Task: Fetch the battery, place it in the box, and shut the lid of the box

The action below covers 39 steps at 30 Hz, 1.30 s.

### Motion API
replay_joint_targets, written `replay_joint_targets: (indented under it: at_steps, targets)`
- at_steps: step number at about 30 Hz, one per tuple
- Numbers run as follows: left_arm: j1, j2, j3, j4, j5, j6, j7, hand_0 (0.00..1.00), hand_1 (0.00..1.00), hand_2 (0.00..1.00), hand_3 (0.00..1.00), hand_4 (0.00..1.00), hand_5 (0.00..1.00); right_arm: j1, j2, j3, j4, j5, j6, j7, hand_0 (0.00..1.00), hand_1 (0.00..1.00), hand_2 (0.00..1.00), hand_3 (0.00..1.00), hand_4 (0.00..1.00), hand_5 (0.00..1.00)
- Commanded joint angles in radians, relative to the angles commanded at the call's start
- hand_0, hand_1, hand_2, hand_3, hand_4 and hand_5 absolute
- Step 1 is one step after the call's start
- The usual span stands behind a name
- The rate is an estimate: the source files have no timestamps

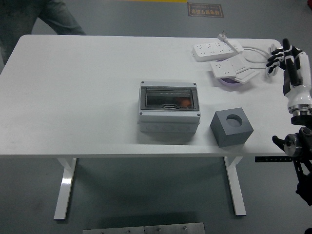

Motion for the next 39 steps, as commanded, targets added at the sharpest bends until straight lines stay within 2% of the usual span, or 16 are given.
replay_joint_targets:
  at_steps: [1, 6, 7, 12, 13, 18, 19, 24, 25, 29, 30, 39]
  targets:
    - [-0.001, 0.0, 0.001, 0.001, -0.002, 0.002, 0.0, 0.632, 0.698, 0.573, 0.541, 0.5, 0.002, -0.007, 0.0, 0.024, 0.001, 0.042, 0.009, -0.006, 0.224, 0.291, 0.337, 0.386, 0.747, 0.589]
    - [-0.003, -0.001, 0.011, 0.002, -0.02, 0.013, 0.0, 0.632, 0.698, 0.573, 0.541, 0.5, 0.002, -0.027, -0.004, 0.086, 0.005, 0.189, 0.034, -0.058, 0.224, 0.291, 0.337, 0.386, 0.747, 0.589]
    - [-0.003, -0.001, 0.013, 0.003, -0.024, 0.015, 0.0, 0.632, 0.698, 0.573, 0.541, 0.5, 0.002, -0.03, -0.006, 0.092, 0.006, 0.214, 0.038, -0.071, 0.338, 0.377, 0.428, 0.478, 0.772, 0.61]
    - [-0.001, 0.004, 0.02, 0.004, -0.039, 0.026, 0.0, 0.632, 0.698, 0.573, 0.541, 0.5, 0.002, -0.05, -0.017, 0.104, 0.007, 0.286, 0.047, -0.112, 0.338, 0.377, 0.428, 0.478, 0.772, 0.61]
    - [0.0, 0.005, 0.021, 0.004, -0.041, 0.027, 0.0, 0.632, 0.698, 0.573, 0.541, 0.5, 0.002, -0.054, -0.019, 0.104, 0.008, 0.29, 0.048, -0.116, 0.382, 0.42, 0.473, 0.515, 0.785, 0.613]
    - [0.005, 0.012, 0.024, 0.004, -0.047, 0.029, 0.0, 0.632, 0.698, 0.573, 0.541, 0.5, 0.002, -0.081, -0.029, 0.112, 0.013, 0.296, 0.048, -0.126, 0.382, 0.42, 0.473, 0.515, 0.785, 0.613]
    - [0.006, 0.014, 0.024, 0.004, -0.047, 0.03, 0.0, 0.632, 0.698, 0.573, 0.541, 0.5, 0.002, -0.086, -0.03, 0.113, 0.014, 0.294, 0.048, -0.129, 0.472, 0.54, 0.614, 0.626, 0.809, 0.608]
    - [0.009, 0.02, 0.021, 0.004, -0.042, 0.03, 0.0, 0.632, 0.698, 0.573, 0.541, 0.5, 0.002, -0.093, -0.033, 0.11, 0.014, 0.286, 0.047, -0.136, 0.472, 0.54, 0.614, 0.626, 0.809, 0.608]
    - [0.009, 0.02, 0.02, 0.004, -0.042, 0.03, 0.0, 0.632, 0.698, 0.573, 0.541, 0.5, 0.002, -0.093, -0.033, 0.109, 0.014, 0.285, 0.047, -0.136, 0.503, 0.562, 0.624, 0.648, 0.814, 0.614]
    - [0.01, 0.018, 0.022, 0.004, -0.044, 0.032, 0.0, 0.632, 0.698, 0.573, 0.541, 0.5, 0.002, -0.091, -0.035, 0.109, 0.017, 0.28, 0.046, -0.14, 0.503, 0.562, 0.624, 0.648, 0.814, 0.614]
    - [0.011, 0.016, 0.022, 0.004, -0.045, 0.033, 0.0, 0.632, 0.698, 0.573, 0.541, 0.5, 0.002, -0.089, -0.036, 0.109, 0.018, 0.276, 0.045, -0.142, 0.541, 0.584, 0.628, 0.655, 0.813, 0.62]
    - [0.014, 0.012, 0.029, 0.005, -0.057, 0.041, 0.0, 0.632, 0.698, 0.573, 0.541, 0.5, 0.002, -0.082, -0.042, 0.125, 0.042, 0.244, 0.042, -0.157, 0.547, 0.584, 0.626, 0.655, 0.813, 0.629]
